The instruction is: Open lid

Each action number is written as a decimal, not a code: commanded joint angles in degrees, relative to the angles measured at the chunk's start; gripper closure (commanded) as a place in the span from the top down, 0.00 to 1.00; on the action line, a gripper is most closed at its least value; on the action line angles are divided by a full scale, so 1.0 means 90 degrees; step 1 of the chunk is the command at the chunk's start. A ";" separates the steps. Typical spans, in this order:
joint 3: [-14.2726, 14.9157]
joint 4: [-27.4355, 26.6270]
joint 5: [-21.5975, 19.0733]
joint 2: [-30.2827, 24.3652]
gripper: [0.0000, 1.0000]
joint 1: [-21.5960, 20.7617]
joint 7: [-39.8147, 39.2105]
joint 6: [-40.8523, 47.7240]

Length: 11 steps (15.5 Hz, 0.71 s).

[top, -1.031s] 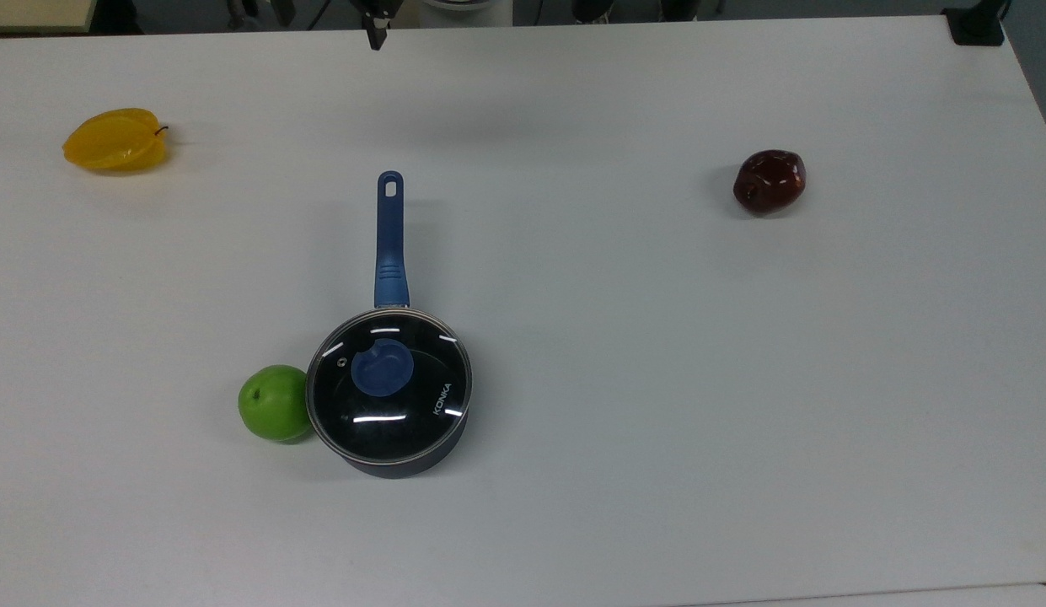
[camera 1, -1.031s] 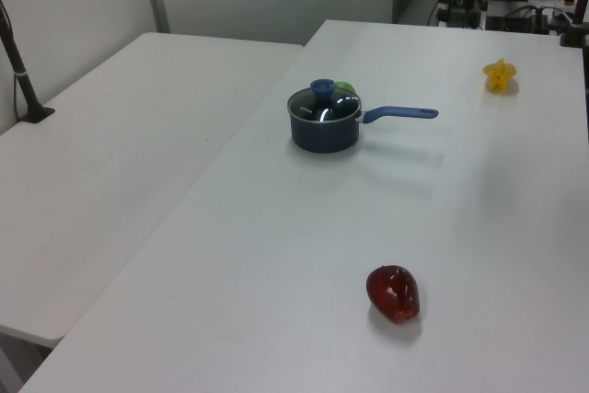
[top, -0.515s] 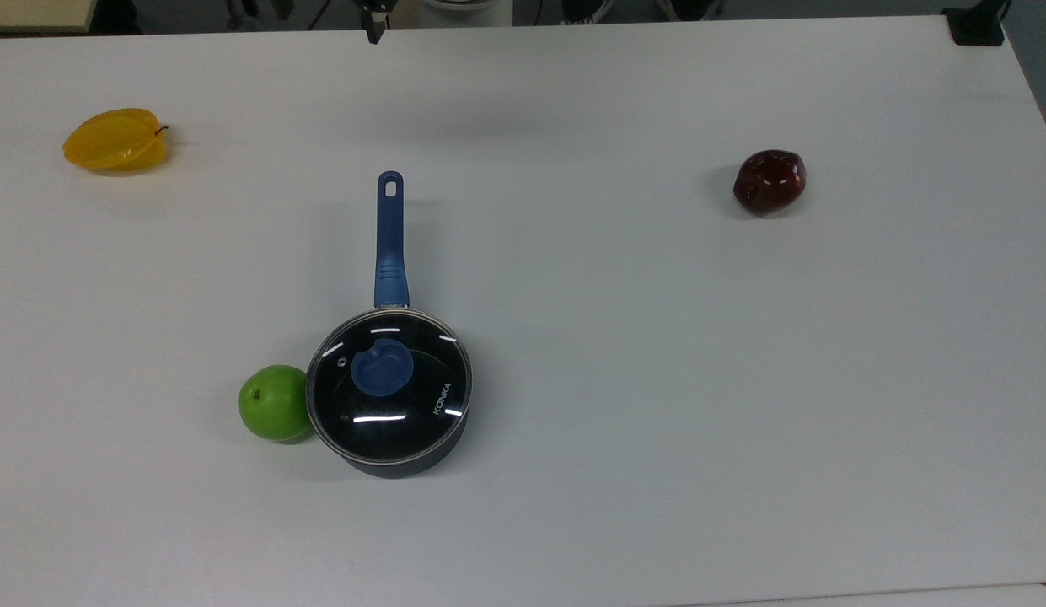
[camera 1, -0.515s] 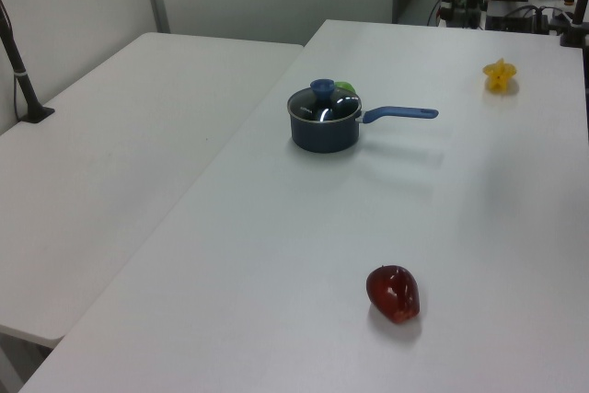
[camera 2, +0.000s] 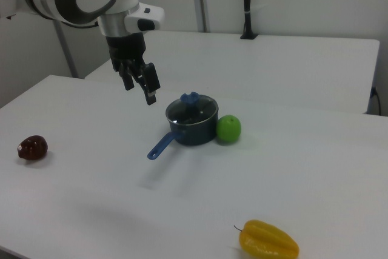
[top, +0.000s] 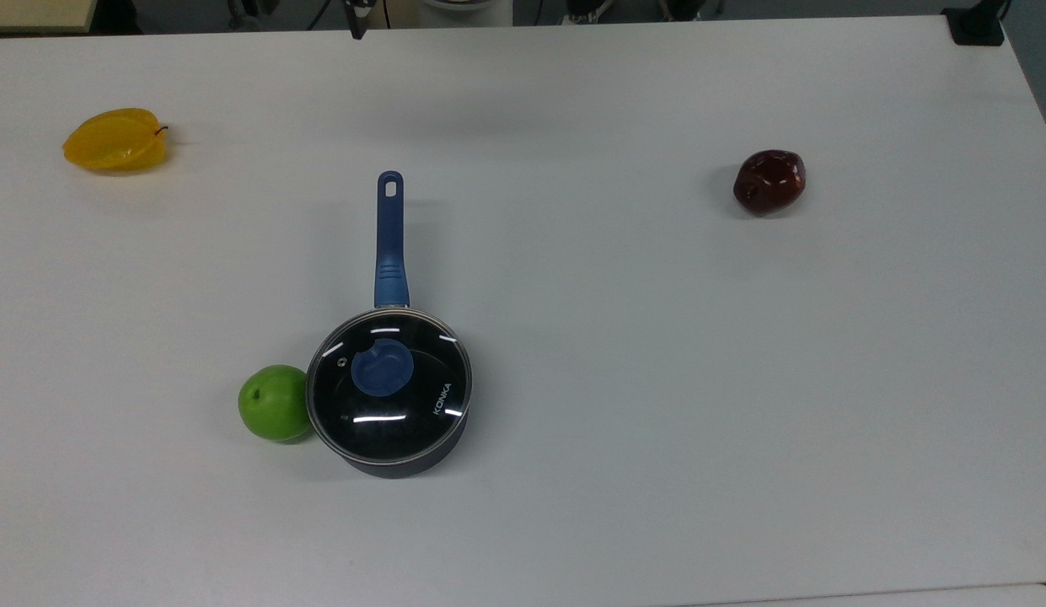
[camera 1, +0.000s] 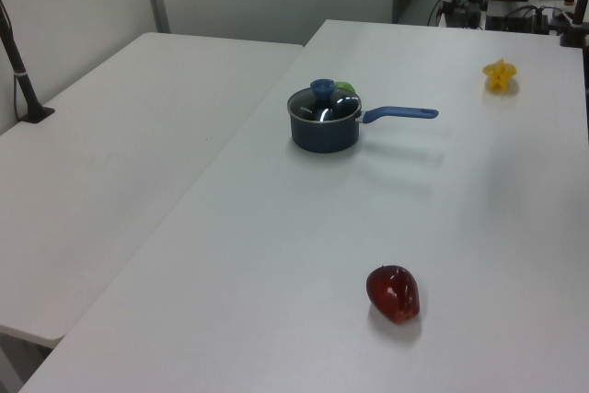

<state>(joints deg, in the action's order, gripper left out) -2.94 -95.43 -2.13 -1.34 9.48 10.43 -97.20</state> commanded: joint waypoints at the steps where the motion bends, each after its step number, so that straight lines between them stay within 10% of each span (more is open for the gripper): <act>1: -0.0005 0.0620 -0.0144 0.0459 1.00 0.0059 -0.0036 0.0078; 11: -0.0064 0.0711 -0.0164 0.1349 1.00 -0.0388 0.2247 -0.2078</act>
<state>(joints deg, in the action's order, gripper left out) -3.43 -90.33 -4.50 7.17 9.04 23.01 -110.64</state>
